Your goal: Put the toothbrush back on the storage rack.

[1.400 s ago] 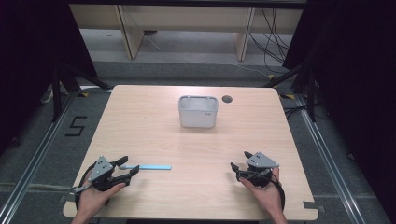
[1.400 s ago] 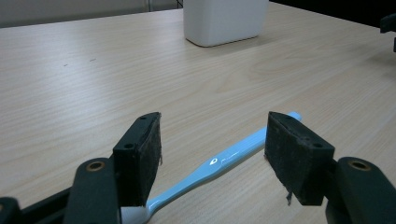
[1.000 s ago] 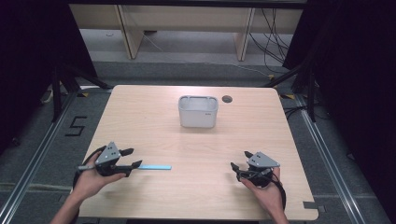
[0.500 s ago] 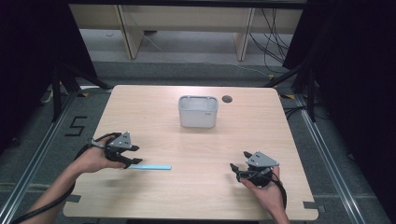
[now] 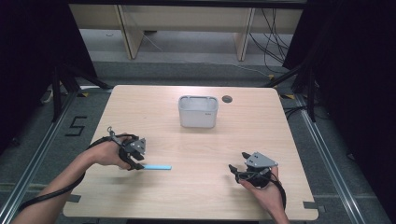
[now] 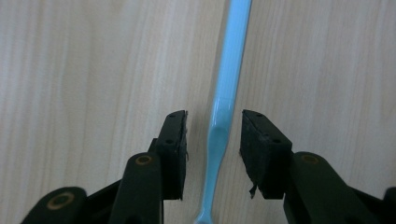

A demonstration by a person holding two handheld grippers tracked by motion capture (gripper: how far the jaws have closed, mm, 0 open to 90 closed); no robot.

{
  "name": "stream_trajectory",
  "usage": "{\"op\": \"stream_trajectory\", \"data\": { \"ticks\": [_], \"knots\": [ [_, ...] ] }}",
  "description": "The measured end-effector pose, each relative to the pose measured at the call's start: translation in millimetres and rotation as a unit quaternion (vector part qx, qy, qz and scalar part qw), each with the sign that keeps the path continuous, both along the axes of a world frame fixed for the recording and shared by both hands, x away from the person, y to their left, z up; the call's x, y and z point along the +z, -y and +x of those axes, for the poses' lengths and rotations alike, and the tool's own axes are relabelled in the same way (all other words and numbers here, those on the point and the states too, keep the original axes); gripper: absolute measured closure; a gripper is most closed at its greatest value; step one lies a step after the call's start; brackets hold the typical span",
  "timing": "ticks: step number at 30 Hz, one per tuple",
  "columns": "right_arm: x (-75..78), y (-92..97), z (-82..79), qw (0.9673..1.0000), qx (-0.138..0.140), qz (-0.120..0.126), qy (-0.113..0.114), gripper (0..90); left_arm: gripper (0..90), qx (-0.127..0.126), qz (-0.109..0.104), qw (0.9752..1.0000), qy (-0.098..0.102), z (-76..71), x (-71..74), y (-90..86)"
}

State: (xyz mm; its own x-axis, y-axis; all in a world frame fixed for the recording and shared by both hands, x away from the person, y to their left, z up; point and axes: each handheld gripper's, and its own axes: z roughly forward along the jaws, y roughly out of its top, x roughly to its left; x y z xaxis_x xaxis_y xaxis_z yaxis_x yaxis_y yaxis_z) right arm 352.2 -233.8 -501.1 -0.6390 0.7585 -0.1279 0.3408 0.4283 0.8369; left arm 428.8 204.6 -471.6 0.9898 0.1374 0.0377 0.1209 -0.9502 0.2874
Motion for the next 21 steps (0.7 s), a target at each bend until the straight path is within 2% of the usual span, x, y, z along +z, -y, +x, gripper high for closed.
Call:
{"op": "stream_trajectory", "data": {
  "ticks": [2, 5, 10, 11, 16, 21],
  "knots": [
    [-0.1, -0.7, -0.3, 1.0, 0.001, 0.001, 0.0, 29.9, 61.5, -0.009, 0.017, 0.9998, -0.003, 0.5, -1.7, 3.0],
    [0.2, -0.9, 0.4, 0.9999, 0.006, -0.005, 0.007, 29.9, 63.9, -0.018, 0.033, 0.9993, -0.007, 1.5, -1.4, 5.9],
    [0.5, -2.6, 0.2, 1.0, 0.008, 0.002, 0.0, 29.6, 64.6, -0.029, 0.053, 0.9981, -0.011, 3.1, 0.9, 11.5],
    [0.3, -2.3, 0.7, 0.9999, 0.009, -0.003, 0.005, 29.6, 64.6, -0.032, 0.056, 0.9978, -0.011, 3.6, 1.1, 12.9],
    [0.1, -2.5, 0.4, 0.9999, 0.011, -0.004, 0.004, 29.5, 65.7, -0.045, 0.069, 0.9964, -0.022, 5.3, -1.6, 19.0],
    [0.2, -2.7, 0.4, 0.9999, 0.012, -0.003, 0.004, 29.4, 67.3, -0.048, 0.071, 0.9958, -0.032, 6.8, -3.1, 23.2]
  ]
}}
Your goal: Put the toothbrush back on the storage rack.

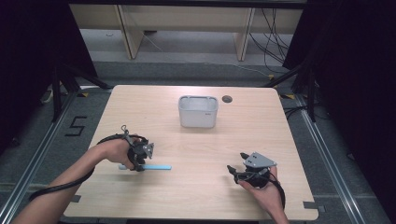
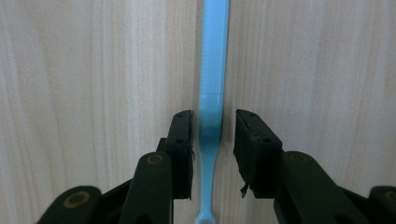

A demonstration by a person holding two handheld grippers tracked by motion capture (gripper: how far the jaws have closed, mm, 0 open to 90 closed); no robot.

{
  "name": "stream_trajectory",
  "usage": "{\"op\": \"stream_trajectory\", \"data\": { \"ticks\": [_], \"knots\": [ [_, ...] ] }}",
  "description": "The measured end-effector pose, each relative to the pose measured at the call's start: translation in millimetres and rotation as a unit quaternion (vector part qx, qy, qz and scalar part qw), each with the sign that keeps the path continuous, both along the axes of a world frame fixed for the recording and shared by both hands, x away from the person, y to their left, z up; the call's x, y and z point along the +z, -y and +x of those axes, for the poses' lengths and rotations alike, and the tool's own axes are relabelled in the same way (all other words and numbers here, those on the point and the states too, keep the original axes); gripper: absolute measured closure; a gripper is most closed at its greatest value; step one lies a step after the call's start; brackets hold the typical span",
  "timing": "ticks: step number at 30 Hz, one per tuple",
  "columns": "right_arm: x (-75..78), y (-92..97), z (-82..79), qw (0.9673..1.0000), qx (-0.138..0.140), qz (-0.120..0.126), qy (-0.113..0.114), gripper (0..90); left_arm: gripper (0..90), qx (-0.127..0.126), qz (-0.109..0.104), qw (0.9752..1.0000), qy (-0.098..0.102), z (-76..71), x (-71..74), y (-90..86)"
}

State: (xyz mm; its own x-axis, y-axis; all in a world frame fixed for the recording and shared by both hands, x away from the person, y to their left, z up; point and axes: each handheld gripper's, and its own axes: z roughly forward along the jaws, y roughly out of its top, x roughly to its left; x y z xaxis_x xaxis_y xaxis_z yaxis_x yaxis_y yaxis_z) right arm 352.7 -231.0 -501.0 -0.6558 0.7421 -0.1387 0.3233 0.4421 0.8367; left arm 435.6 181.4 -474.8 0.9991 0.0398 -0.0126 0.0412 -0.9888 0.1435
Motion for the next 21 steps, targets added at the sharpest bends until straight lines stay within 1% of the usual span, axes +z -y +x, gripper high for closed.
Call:
{"op": "stream_trajectory", "data": {
  "ticks": [4, 5, 10, 11, 12, 16, 21],
  "knots": [
    [-0.3, -0.3, 0.1, 1.0, 0.002, 0.001, -0.001, 29.4, 69.0, -0.001, 0.002, 1.0, -0.002, 1.6, -0.8, 1.7],
    [-0.7, -1.4, -1.0, 0.9999, -0.001, 0.007, -0.009, 29.4, 69.2, -0.001, 0.004, 1.0, -0.003, 2.1, -1.0, 2.1],
    [0.2, -1.2, -0.8, 0.9999, 0.0, 0.009, -0.008, 29.3, 70.9, 0.0, 0.01, 0.9999, -0.008, 3.5, -3.6, 3.2],
    [0.0, -2.2, -2.1, 0.9998, -0.005, 0.014, -0.014, 29.3, 71.3, 0.0, 0.012, 0.9999, -0.008, 3.7, -4.1, 3.5],
    [0.0, -1.6, -1.1, 0.9999, 0.0, 0.01, -0.009, 29.3, 71.5, 0.0, 0.013, 0.9999, -0.007, 3.9, -4.5, 3.8],
    [-0.2, -1.3, -0.8, 0.9999, 0.002, 0.009, -0.009, 29.3, 72.8, 0.001, 0.011, 0.9999, -0.005, 4.6, -4.4, 4.3],
    [0.1, -1.2, -0.8, 0.9999, 0.001, 0.01, -0.009, 29.3, 76.6, 0.0, 0.02, 0.9998, 0.004, 2.8, -4.9, 6.6]
  ]
}}
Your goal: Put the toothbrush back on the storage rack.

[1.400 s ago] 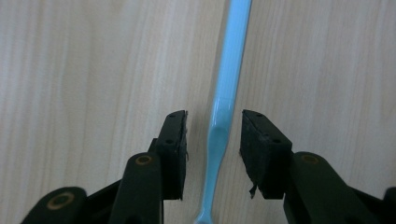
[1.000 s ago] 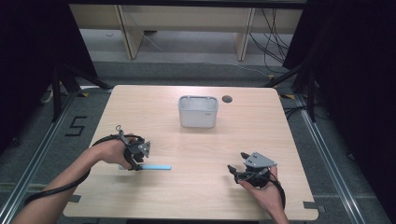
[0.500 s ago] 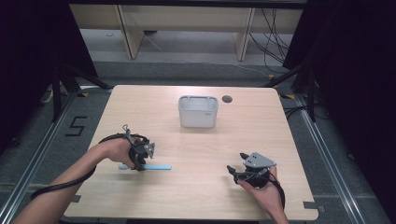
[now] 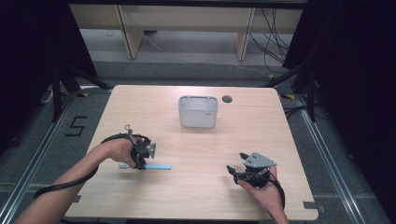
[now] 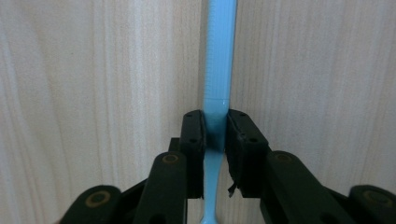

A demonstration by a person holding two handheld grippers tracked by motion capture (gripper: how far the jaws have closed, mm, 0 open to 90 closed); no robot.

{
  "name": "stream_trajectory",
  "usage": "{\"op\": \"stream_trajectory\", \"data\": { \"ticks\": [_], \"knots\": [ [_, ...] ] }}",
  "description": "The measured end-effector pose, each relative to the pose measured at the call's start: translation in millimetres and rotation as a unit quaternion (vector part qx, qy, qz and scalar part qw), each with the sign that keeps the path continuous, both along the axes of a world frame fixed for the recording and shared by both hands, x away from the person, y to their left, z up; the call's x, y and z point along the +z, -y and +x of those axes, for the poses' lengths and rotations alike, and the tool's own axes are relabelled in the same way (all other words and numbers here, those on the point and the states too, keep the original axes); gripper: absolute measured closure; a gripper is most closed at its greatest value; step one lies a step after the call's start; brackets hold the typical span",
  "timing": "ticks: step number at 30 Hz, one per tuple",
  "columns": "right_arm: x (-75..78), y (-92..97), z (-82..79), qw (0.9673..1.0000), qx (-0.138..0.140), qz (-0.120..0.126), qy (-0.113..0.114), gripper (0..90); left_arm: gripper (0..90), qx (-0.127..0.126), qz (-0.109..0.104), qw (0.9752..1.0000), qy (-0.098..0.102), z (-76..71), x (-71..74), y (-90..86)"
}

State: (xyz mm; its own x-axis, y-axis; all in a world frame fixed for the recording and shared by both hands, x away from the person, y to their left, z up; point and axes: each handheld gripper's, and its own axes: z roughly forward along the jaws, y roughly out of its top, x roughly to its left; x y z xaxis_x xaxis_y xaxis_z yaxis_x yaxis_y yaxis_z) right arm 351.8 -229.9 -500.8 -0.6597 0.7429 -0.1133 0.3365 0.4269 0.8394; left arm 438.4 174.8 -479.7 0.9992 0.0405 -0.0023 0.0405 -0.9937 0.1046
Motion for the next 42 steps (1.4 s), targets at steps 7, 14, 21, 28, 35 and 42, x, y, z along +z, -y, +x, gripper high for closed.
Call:
{"op": "stream_trajectory", "data": {
  "ticks": [7, 14, 21, 28, 35, 42],
  "knots": [
    [-0.2, 0.6, 0.5, 0.9999, 0.007, -0.006, 0.008, 29.3, 78.3, 0.004, 0.0, 0.9999, 0.016, -3.6, 0.4, 0.0],
    [-0.2, -0.5, 0.0, 1.0, 0.006, -0.003, -0.001, 29.3, 78.5, 0.008, -0.007, 0.9999, 0.008, -5.3, 1.2, -3.0],
    [-0.3, -4.0, 0.0, 0.9993, 0.03, -0.018, -0.014, 31.3, 78.6, 0.001, -0.025, 0.9996, 0.015, -14.3, 13.1, -0.4],
    [-1.2, -17.5, 0.9, 0.9864, 0.13, -0.086, -0.052, 33.1, 78.6, -0.015, -0.029, 0.9993, 0.019, -24.6, 25.1, 12.5],
    [4.9, -27.6, 2.0, 0.9739, 0.179, -0.111, -0.085, 33.5, 78.6, -0.03, -0.056, 0.9977, 0.024, -33.9, 33.8, 28.1],
    [19.3, -40.3, 6.7, 0.9636, 0.217, -0.13, -0.086, 34.2, 78.6, -0.05, -0.053, 0.9971, 0.022, -38.8, 36.6, 47.6]
  ]
}}
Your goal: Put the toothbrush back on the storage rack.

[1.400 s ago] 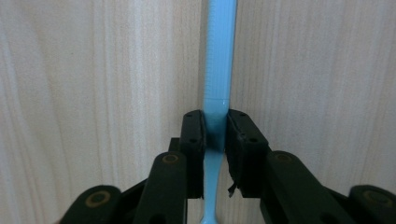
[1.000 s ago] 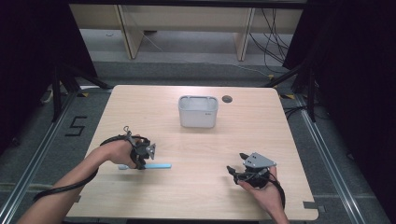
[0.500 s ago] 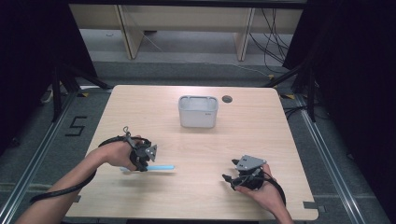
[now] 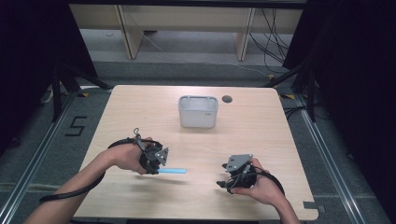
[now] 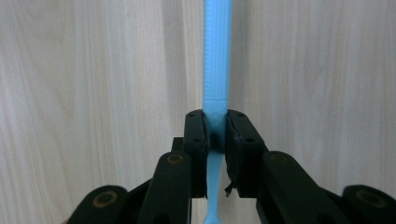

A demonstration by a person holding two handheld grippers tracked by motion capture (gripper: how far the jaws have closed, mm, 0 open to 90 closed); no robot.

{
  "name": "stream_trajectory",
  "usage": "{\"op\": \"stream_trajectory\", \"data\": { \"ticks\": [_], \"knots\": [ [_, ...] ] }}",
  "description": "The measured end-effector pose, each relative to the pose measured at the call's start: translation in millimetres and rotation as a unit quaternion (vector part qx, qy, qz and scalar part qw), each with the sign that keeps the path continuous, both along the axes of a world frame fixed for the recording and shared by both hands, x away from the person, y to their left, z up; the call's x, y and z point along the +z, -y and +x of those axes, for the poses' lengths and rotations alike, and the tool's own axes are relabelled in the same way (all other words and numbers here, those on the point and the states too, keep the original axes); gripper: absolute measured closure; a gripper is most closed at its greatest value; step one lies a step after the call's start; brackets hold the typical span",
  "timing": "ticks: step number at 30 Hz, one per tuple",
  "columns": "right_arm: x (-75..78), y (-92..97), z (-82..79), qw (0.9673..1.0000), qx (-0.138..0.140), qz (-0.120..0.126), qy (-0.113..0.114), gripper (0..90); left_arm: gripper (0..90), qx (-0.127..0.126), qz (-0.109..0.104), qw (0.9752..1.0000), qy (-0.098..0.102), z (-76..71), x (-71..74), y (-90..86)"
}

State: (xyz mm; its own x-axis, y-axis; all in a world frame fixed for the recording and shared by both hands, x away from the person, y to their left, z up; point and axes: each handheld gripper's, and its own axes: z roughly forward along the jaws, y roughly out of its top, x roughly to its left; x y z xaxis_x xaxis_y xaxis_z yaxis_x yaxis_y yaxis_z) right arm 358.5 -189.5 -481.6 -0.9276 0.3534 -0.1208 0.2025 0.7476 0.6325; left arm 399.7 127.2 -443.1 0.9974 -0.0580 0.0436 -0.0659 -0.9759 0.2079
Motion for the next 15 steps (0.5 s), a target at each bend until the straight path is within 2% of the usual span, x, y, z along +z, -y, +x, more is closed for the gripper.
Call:
{"op": "stream_trajectory", "data": {
  "ticks": [1, 2, 4, 5, 6, 7, 8, 9, 10, 11, 15],
  "knots": [
    [1.0, -2.6, -1.8, 0.9998, -0.012, 0.002, -0.017, 34.2, 78.6, -0.001, -0.002, 1.0, 0.001, -0.4, -0.1, 2.9],
    [2.3, -4.6, 1.0, 1.0, 0.008, -0.001, -0.005, 34.3, 78.6, -0.004, -0.003, 1.0, 0.001, -1.0, -0.3, 5.6],
    [2.8, -9.1, 2.1, 0.9998, 0.011, 0.002, -0.014, 34.4, 78.6, -0.007, -0.006, 1.0, -0.001, -2.5, -0.9, 11.1],
    [3.4, -10.9, 3.2, 0.9998, 0.017, -0.001, -0.005, 34.4, 78.6, -0.003, -0.014, 0.9999, -0.007, -4.3, -2.1, 13.7],
    [3.4, -13.1, 3.2, 0.9997, 0.017, 0.0, -0.017, 34.5, 78.6, -0.015, -0.004, 0.9999, -0.003, -3.2, -1.2, 16.3],
    [3.4, -13.1, 3.2, 0.9997, 0.017, 0.0, -0.017, 34.5, 78.6, -0.015, -0.004, 0.9999, -0.003, -3.2, -1.2, 16.3],
    [3.5, -17.0, 4.4, 0.9995, 0.029, 0.002, -0.01, 34.5, 78.6, -0.012, -0.013, 0.9998, -0.006, -5.0, -2.6, 21.5],
    [4.2, -18.6, 4.0, 0.9993, 0.031, 0.003, -0.019, 34.5, 78.6, -0.024, -0.004, 0.9997, -0.002, -3.6, -1.3, 24.3],
    [4.2, -20.5, 4.0, 0.9993, 0.031, 0.006, -0.018, 34.6, 78.6, -0.015, -0.015, 0.9997, -0.007, -5.6, -2.2, 27.0],
    [4.8, -22.2, 2.5, 0.9993, 0.026, 0.008, -0.025, 34.5, 78.5, -0.018, -0.017, 0.9997, -0.005, -5.7, -1.6, 29.8],
    [8.0, -29.6, 5.0, 0.9984, 0.054, 0.011, -0.013, 34.5, 78.5, -0.026, -0.018, 0.9995, -0.007, -6.6, -0.4, 40.7]
  ]
}}
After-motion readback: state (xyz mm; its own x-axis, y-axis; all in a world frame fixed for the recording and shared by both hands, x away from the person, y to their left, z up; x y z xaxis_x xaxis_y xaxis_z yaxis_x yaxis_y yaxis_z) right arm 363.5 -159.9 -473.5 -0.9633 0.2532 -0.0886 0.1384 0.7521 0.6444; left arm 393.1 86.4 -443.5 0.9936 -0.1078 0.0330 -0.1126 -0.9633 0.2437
